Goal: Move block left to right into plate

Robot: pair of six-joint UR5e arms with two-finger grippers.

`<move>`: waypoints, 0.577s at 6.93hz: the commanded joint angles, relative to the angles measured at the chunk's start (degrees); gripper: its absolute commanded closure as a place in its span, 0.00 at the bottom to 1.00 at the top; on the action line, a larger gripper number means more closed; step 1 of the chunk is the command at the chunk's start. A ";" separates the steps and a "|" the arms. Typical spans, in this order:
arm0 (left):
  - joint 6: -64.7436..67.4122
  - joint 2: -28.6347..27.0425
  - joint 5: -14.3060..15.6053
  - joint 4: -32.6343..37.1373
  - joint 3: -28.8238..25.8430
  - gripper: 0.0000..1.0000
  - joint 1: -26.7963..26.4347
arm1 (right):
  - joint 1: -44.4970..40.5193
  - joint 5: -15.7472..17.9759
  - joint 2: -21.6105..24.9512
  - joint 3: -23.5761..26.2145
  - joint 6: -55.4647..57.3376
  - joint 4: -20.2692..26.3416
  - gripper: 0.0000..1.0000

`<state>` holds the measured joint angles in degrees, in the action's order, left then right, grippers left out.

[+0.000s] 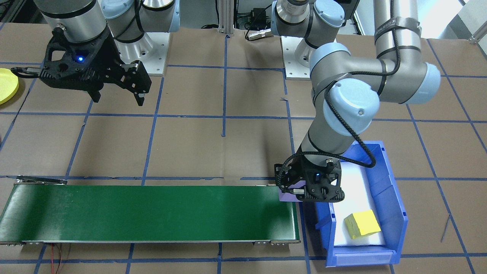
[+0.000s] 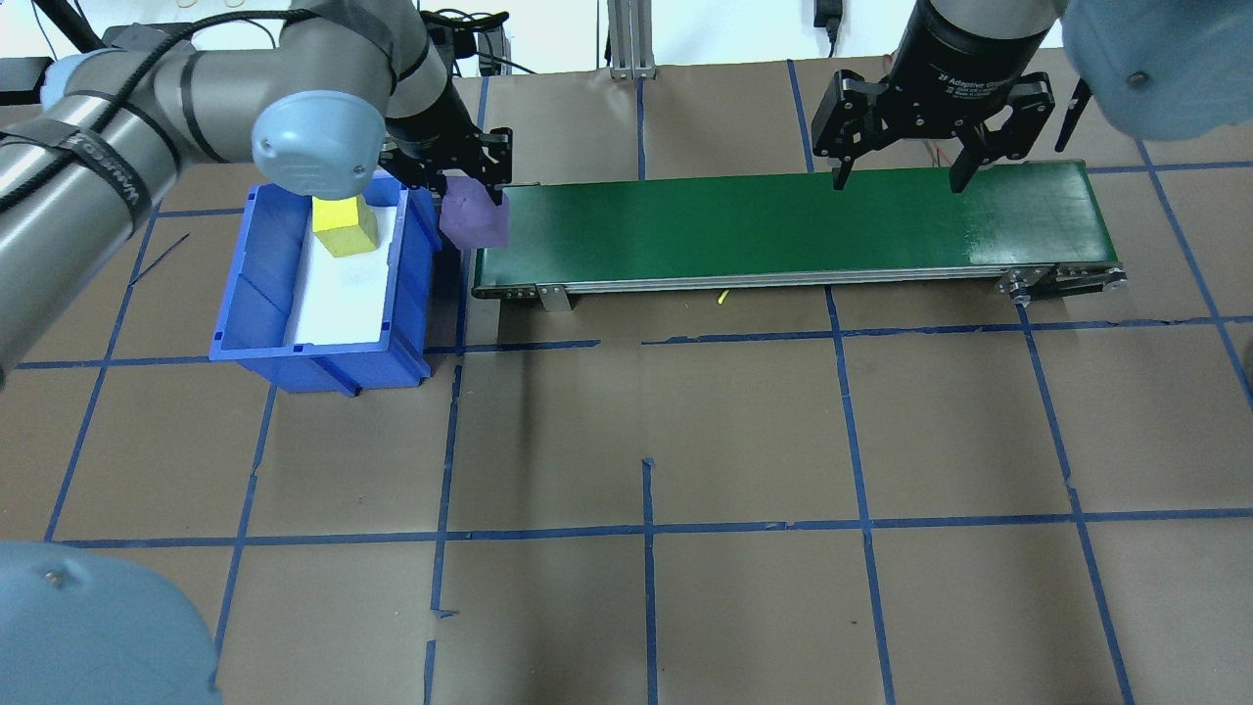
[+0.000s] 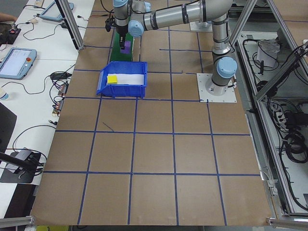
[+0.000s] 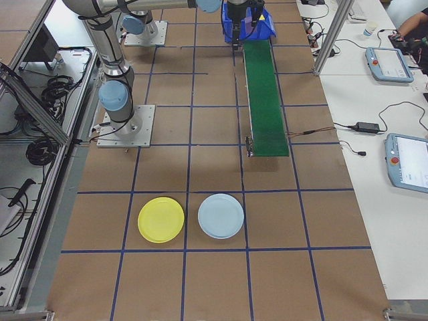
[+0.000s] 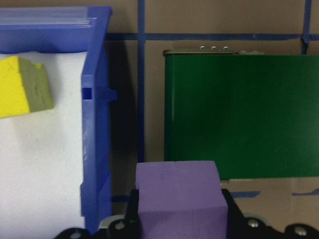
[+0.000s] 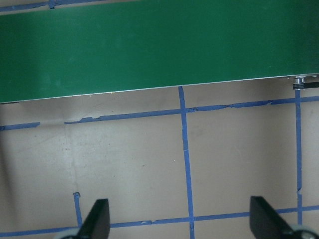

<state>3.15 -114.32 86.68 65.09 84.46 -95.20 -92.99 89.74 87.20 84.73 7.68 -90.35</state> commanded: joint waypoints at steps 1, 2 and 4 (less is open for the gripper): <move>0.11 -3.80 -0.20 -4.00 -0.53 0.64 -1.48 | 0.00 0.17 -0.02 0.00 -0.12 0.09 0.00; 0.28 -4.06 -0.28 -4.09 -0.44 0.60 -1.48 | 0.09 0.26 -0.02 0.00 -0.20 0.26 0.00; 0.45 -4.41 -0.63 -8.45 0.69 0.28 -1.74 | 0.00 0.00 -0.28 0.61 -0.38 0.09 0.00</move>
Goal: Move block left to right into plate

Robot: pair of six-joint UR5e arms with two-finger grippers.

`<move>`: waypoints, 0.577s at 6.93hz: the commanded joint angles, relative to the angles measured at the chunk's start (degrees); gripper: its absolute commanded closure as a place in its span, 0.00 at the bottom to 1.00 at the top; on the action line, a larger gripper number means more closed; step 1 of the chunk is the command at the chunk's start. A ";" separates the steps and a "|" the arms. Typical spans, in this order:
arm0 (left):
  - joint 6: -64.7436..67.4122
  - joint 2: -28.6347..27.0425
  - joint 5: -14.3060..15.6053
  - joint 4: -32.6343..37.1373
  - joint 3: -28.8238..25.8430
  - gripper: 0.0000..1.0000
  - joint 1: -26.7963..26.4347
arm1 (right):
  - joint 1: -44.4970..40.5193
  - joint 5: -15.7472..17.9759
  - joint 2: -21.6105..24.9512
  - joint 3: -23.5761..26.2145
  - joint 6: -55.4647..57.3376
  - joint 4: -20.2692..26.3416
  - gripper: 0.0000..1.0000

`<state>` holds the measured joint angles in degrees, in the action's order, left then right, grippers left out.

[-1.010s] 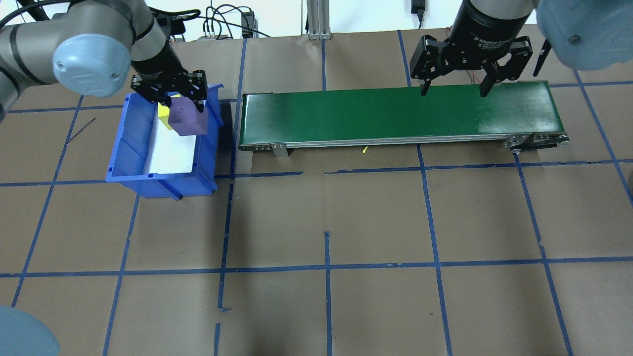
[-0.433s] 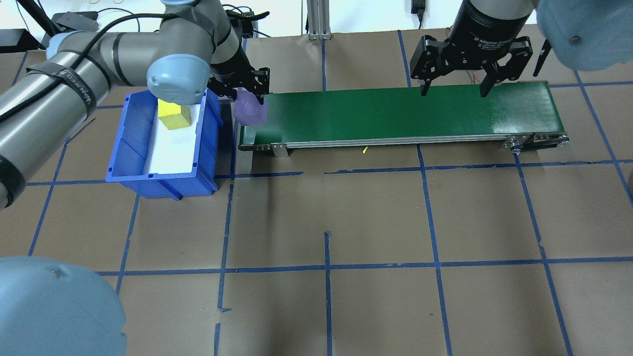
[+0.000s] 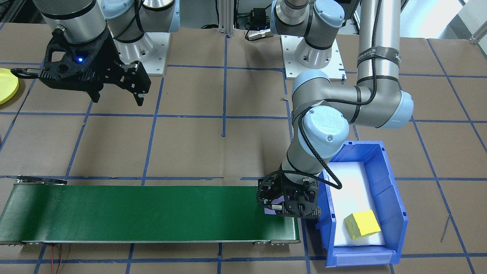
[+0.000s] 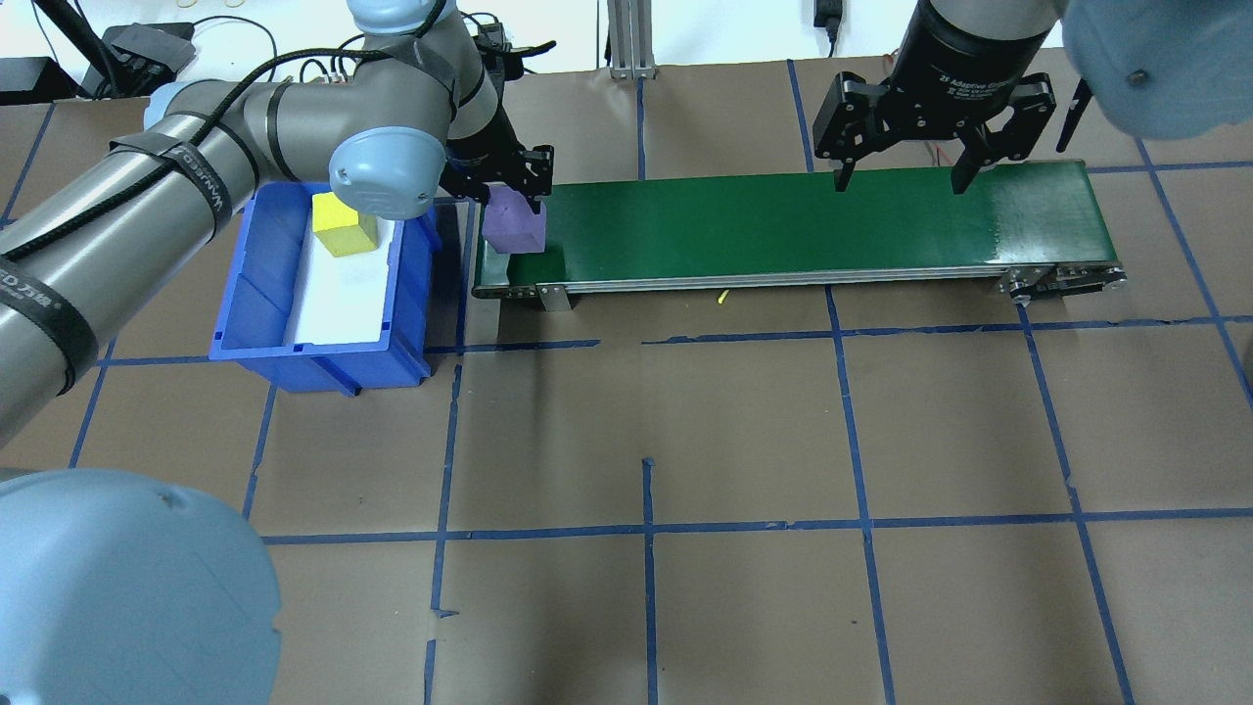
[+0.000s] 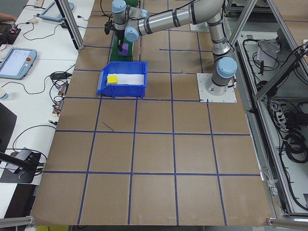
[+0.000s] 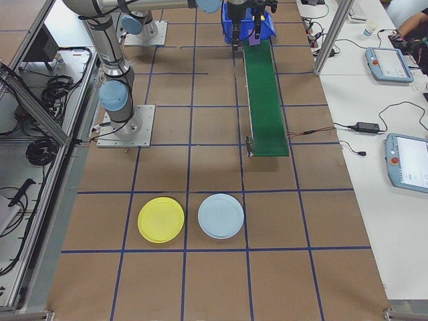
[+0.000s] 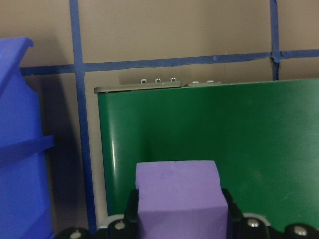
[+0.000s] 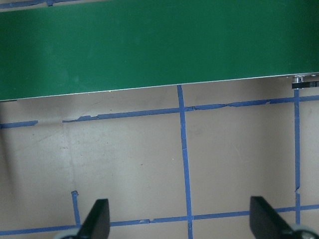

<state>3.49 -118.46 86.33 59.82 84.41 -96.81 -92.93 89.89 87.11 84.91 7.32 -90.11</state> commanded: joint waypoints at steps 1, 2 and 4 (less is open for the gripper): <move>-0.06 -0.80 -2.54 -5.40 0.93 0.22 -0.22 | -0.06 0.20 -0.01 0.60 -0.03 0.02 0.00; 0.20 -0.80 -2.74 -5.33 0.93 0.00 -0.22 | -0.06 0.20 -0.01 0.78 0.06 0.20 0.00; -0.94 3.12 -2.22 -3.50 0.67 0.00 0.04 | -0.06 -0.58 -0.01 0.78 0.93 -0.24 0.00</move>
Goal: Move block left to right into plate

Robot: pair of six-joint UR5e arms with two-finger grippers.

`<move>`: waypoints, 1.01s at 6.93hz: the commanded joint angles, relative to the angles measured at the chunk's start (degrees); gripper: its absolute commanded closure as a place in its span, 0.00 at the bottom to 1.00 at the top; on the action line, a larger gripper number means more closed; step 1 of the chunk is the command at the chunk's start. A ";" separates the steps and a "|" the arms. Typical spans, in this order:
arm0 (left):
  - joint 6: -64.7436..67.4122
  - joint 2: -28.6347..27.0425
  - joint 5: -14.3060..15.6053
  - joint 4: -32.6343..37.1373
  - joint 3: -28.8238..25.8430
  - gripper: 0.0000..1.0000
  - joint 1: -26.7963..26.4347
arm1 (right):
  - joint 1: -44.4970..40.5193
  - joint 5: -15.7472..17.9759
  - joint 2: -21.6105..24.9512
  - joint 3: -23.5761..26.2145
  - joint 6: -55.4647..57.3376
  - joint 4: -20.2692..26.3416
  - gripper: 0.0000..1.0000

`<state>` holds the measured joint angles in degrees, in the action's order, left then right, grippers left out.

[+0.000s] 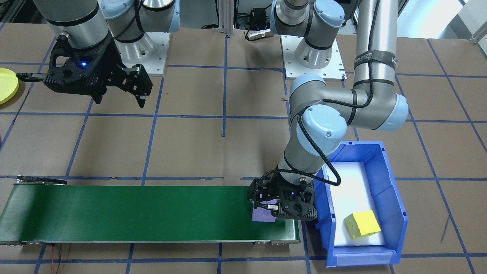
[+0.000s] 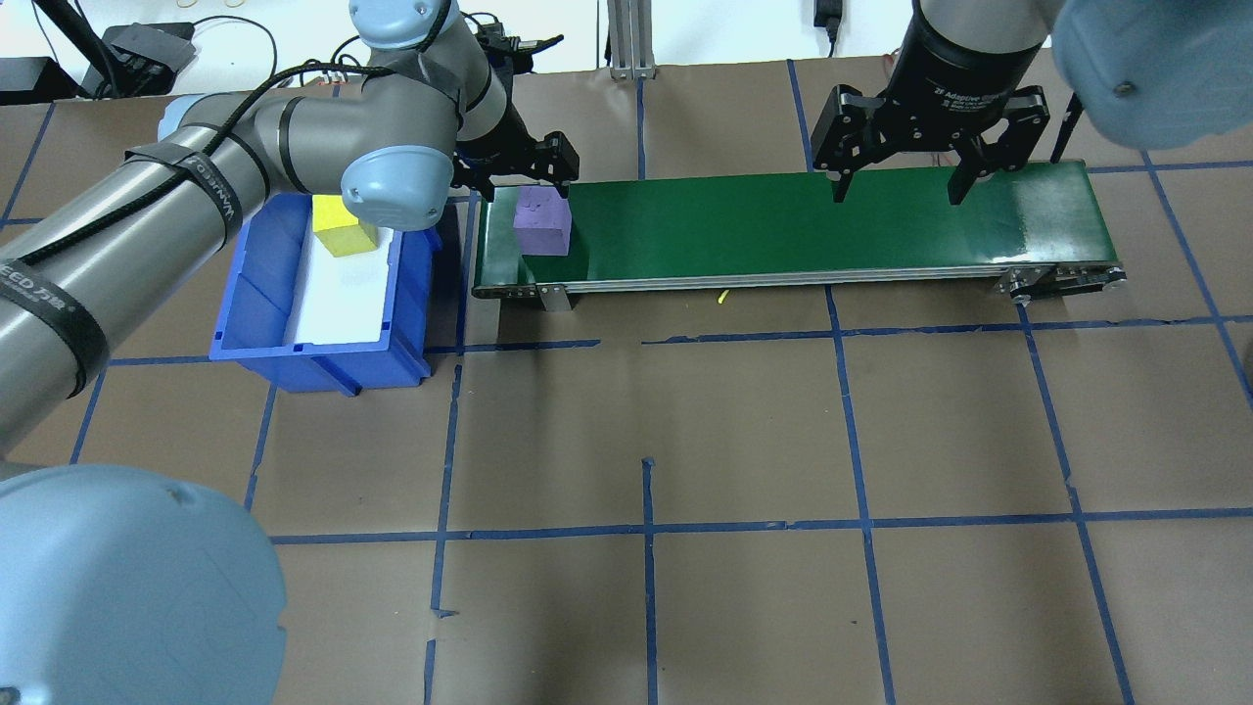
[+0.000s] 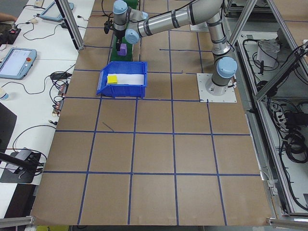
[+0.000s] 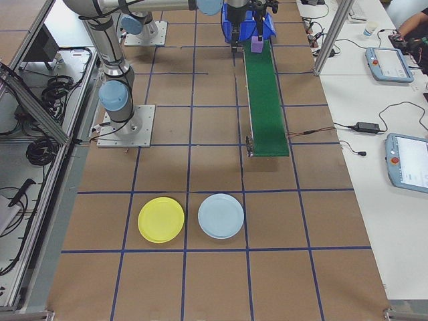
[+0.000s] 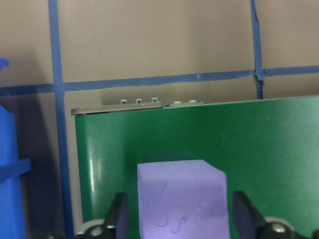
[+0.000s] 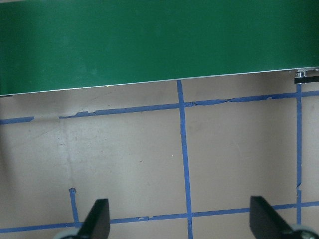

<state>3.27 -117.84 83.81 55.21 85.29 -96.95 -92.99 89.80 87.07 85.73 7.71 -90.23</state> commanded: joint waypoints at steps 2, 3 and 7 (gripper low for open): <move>-4.14 5.07 4.05 6.83 -0.74 0.00 5.07 | 0.79 -0.42 -0.14 0.05 -0.23 0.23 0.00; -4.58 4.55 4.86 7.80 -1.43 0.00 8.33 | 1.49 0.28 -0.32 0.22 -0.33 0.32 0.00; -11.33 -0.10 4.78 7.82 -2.14 0.00 19.41 | 14.29 0.37 -0.41 1.19 -0.24 1.02 0.00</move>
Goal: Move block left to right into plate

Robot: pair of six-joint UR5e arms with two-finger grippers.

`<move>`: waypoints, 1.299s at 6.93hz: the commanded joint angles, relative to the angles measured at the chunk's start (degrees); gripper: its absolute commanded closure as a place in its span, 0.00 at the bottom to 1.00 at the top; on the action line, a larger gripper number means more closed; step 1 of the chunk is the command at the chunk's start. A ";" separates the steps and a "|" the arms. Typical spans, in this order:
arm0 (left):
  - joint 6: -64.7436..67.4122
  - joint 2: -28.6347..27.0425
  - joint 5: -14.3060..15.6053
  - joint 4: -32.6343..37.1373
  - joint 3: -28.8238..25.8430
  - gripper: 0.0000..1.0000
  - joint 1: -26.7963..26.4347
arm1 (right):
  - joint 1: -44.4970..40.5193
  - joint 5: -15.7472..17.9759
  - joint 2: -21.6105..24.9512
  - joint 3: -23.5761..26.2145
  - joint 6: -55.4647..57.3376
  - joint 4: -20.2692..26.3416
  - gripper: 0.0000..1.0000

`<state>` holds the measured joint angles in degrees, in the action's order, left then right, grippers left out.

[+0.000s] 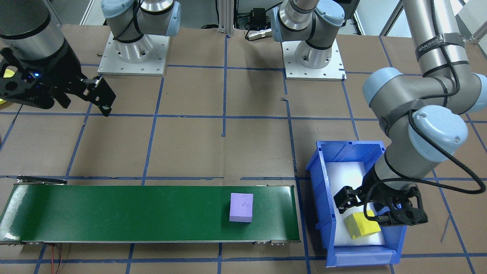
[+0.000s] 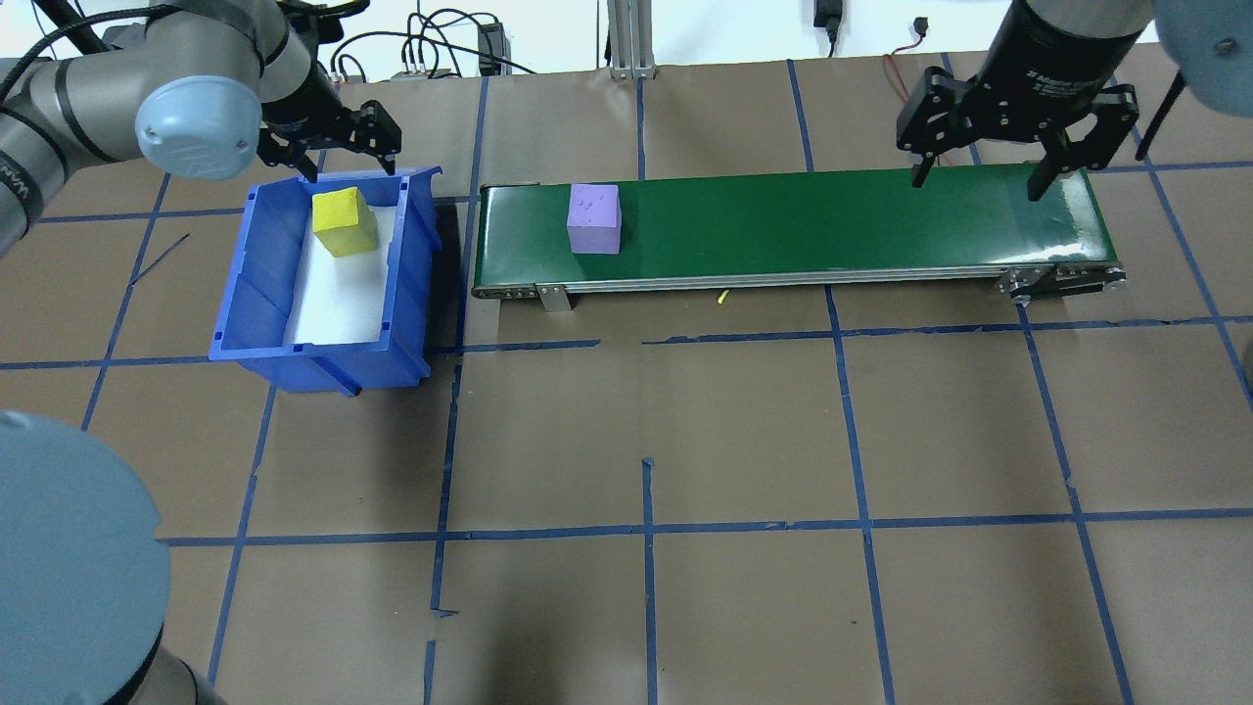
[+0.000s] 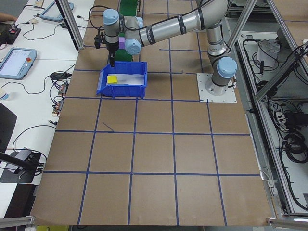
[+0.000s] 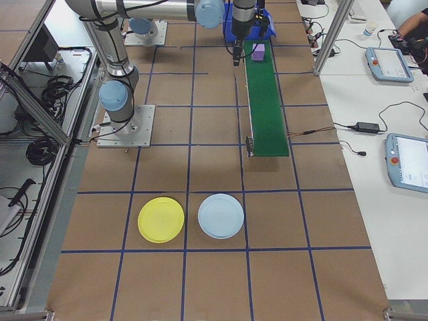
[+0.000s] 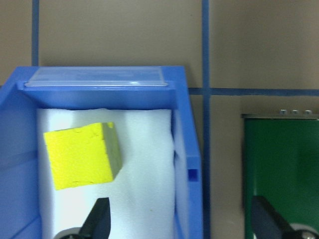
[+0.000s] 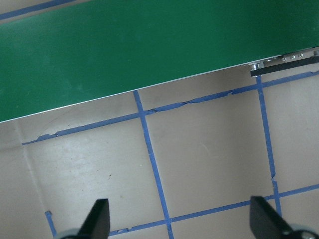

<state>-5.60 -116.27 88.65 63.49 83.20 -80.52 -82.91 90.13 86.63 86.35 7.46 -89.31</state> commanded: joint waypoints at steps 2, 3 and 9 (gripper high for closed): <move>0.83 -5.27 -0.49 -3.80 -0.06 0.00 3.44 | 11.07 1.61 0.12 1.88 -2.51 0.10 0.00; 3.38 -6.93 -0.76 -5.03 0.03 0.00 3.44 | 13.11 4.06 0.29 1.97 -4.71 0.10 0.00; 4.11 -8.27 -1.73 -7.42 1.00 0.63 3.27 | 15.33 -3.01 -6.63 -6.09 -18.64 -5.86 0.00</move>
<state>-1.04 -124.96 86.95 56.08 84.21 -77.22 -67.61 89.72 82.21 82.44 -5.41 -93.43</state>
